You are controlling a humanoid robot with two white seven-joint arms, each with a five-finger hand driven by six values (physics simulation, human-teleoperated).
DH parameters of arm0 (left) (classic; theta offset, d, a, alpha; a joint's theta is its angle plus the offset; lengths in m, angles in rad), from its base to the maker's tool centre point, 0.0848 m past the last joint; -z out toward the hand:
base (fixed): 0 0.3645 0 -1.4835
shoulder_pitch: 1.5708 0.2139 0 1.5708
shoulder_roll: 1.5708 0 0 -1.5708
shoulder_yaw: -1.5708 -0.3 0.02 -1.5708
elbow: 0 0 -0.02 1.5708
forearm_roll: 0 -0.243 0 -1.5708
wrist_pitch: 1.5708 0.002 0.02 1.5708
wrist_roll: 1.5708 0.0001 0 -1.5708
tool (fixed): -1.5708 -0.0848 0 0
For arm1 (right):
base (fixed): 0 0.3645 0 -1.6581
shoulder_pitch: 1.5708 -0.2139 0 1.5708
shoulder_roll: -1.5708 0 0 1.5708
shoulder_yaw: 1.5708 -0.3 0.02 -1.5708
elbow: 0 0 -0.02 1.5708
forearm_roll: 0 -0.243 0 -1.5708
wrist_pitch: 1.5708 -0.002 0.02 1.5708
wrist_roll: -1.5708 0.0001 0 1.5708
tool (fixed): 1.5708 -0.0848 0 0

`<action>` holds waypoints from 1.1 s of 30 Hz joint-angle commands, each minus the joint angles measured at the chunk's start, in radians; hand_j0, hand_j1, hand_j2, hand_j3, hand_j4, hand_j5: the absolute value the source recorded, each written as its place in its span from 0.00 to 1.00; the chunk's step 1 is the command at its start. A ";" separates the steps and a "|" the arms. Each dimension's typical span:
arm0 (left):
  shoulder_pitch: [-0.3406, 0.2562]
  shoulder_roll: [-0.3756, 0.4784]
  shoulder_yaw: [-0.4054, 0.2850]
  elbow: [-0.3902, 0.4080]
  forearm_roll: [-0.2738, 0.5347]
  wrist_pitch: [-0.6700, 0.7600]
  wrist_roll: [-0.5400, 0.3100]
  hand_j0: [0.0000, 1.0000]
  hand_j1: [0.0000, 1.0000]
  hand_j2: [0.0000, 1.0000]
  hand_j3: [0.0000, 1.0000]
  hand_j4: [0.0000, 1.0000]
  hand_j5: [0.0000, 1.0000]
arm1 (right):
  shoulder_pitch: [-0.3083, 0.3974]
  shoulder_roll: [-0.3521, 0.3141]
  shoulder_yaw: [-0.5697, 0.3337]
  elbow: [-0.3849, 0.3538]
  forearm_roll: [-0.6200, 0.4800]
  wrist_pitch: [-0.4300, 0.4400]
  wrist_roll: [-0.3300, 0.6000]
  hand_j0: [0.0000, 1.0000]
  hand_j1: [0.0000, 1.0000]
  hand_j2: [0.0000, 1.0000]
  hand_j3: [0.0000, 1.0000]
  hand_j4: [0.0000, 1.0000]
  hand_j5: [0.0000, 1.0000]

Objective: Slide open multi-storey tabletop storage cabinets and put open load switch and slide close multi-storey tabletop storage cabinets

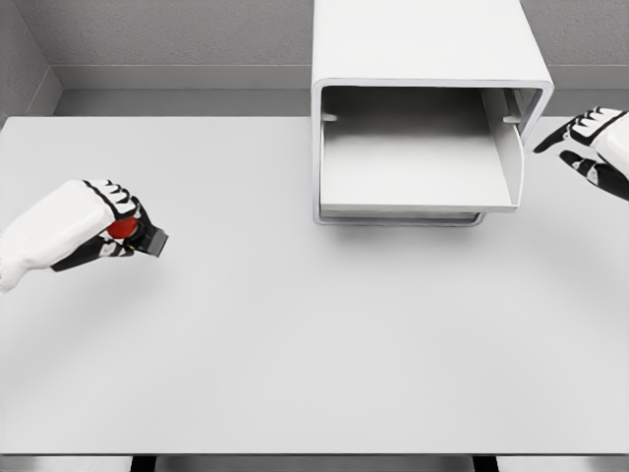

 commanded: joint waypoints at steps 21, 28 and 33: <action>-0.126 -0.140 -0.063 -0.001 0.001 0.002 -0.001 0.37 0.37 0.37 0.37 0.37 0.37 | 0.061 -0.046 -0.003 0.047 -0.005 0.000 -0.002 0.53 0.53 0.53 0.53 0.53 0.53; -0.166 -0.172 -0.083 -0.001 0.001 0.002 -0.002 0.37 0.37 0.37 0.37 0.37 0.37 | 0.087 -0.051 -0.015 0.059 -0.005 0.000 -0.002 0.53 0.53 0.53 0.53 0.53 0.53; -0.189 -0.186 -0.109 -0.001 0.001 0.002 -0.001 0.37 0.37 0.37 0.37 0.37 0.37 | 0.118 -0.051 -0.043 0.058 0.003 0.000 0.003 0.54 0.54 0.54 0.54 0.54 0.54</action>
